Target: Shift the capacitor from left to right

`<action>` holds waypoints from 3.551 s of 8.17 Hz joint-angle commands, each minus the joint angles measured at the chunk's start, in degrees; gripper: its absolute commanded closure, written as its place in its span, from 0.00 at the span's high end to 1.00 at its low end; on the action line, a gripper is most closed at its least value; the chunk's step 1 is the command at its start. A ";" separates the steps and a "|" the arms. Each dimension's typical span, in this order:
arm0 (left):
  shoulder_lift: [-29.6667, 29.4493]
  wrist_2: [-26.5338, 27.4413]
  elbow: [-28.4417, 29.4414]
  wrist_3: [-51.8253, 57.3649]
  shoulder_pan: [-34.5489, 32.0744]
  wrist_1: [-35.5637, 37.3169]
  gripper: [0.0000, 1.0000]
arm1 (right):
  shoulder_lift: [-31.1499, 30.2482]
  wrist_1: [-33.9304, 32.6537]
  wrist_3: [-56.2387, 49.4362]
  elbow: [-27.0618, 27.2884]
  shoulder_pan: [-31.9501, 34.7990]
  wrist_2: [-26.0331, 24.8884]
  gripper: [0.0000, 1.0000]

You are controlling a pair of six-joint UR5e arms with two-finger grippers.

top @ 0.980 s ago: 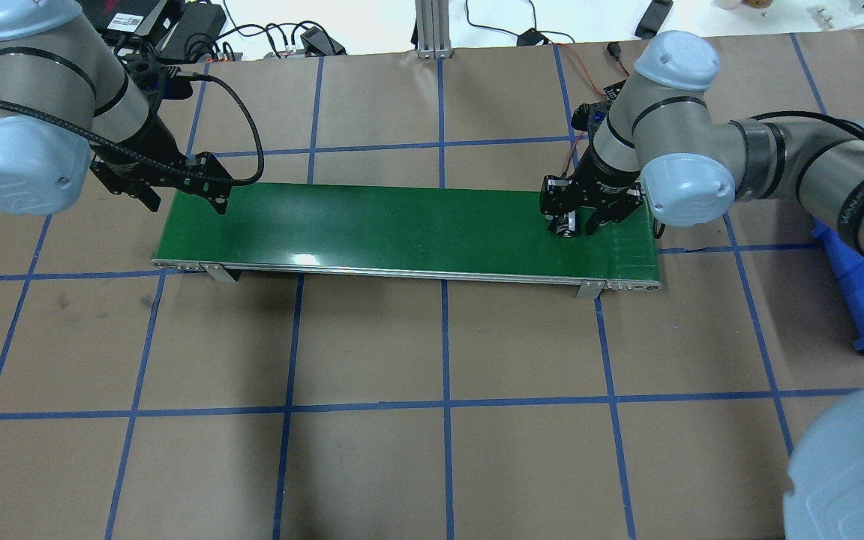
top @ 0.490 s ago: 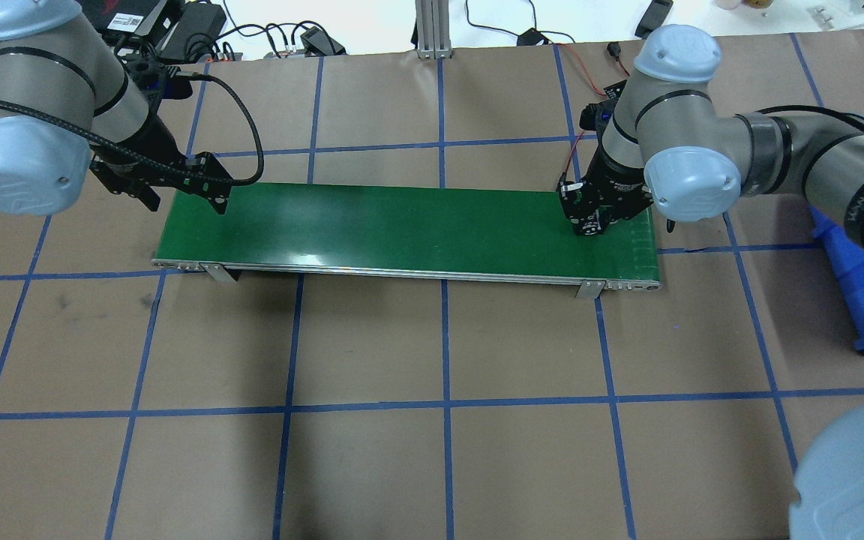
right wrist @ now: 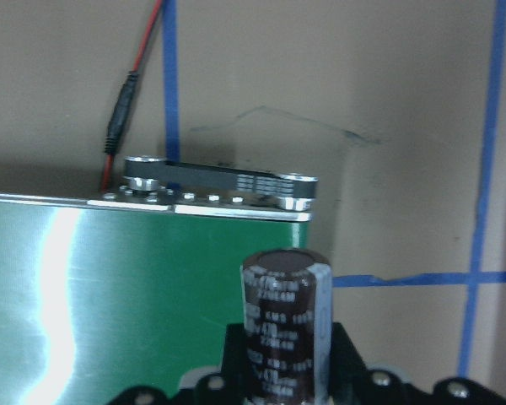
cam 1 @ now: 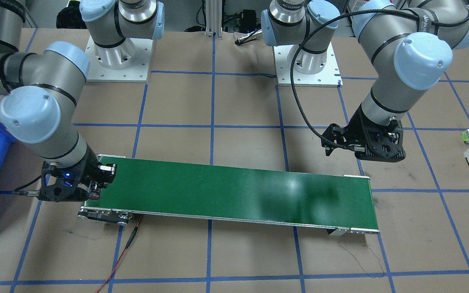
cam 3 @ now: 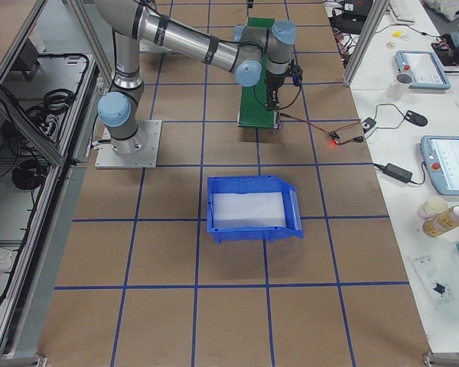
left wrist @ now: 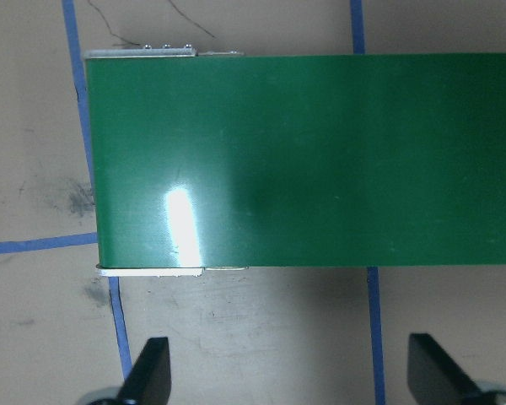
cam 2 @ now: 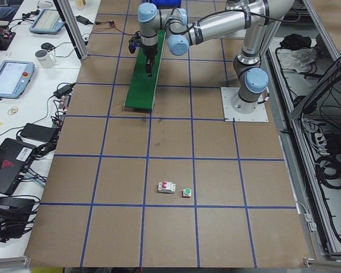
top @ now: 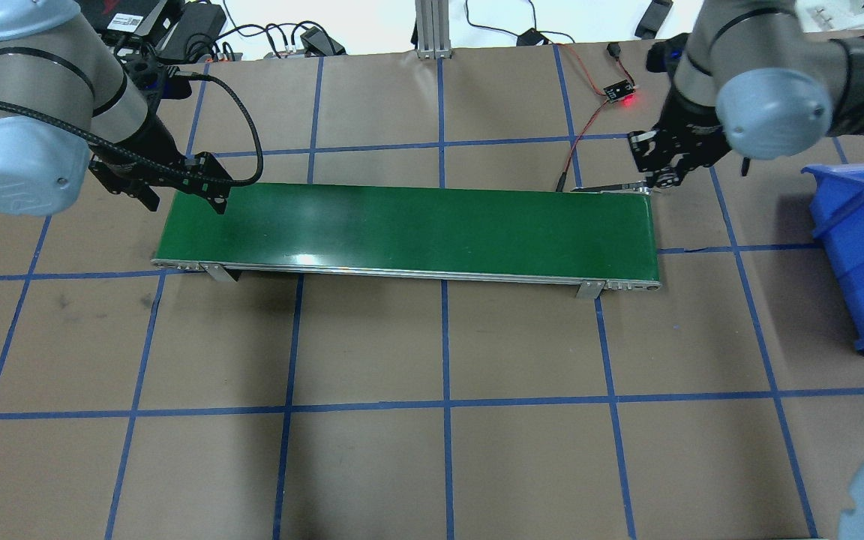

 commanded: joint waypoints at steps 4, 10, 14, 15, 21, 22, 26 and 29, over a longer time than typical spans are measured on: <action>-0.10 -0.13 0.00 0.09 0.00 -0.05 1.00 | -4.20 4.26 -46.81 -1.40 -32.15 -0.73 0.00; -0.36 -0.22 0.08 -0.61 -0.17 0.21 1.00 | 9.95 -9.90 -52.38 1.58 -39.85 -0.73 0.00; -0.27 -0.22 0.17 -0.09 -0.35 0.21 1.00 | 7.34 -9.64 -51.39 1.50 -39.59 1.82 1.00; -0.27 -0.22 0.09 0.09 -0.35 0.21 1.00 | 4.45 -8.33 -51.47 1.50 -39.41 1.82 1.00; -0.18 -0.22 0.00 0.00 -0.44 0.21 1.00 | -15.34 22.21 -40.38 -3.84 -26.37 1.82 1.00; -0.10 -0.22 0.00 0.09 -0.53 0.21 1.00 | -17.53 25.92 -29.87 -5.34 -19.88 1.91 1.00; 0.08 -0.30 0.00 0.09 -0.70 0.30 1.00 | -17.56 25.69 -1.54 -5.53 5.53 1.82 1.00; 0.34 -0.30 0.00 0.00 -0.62 0.30 1.00 | -17.47 25.17 3.11 -5.35 9.89 2.08 1.00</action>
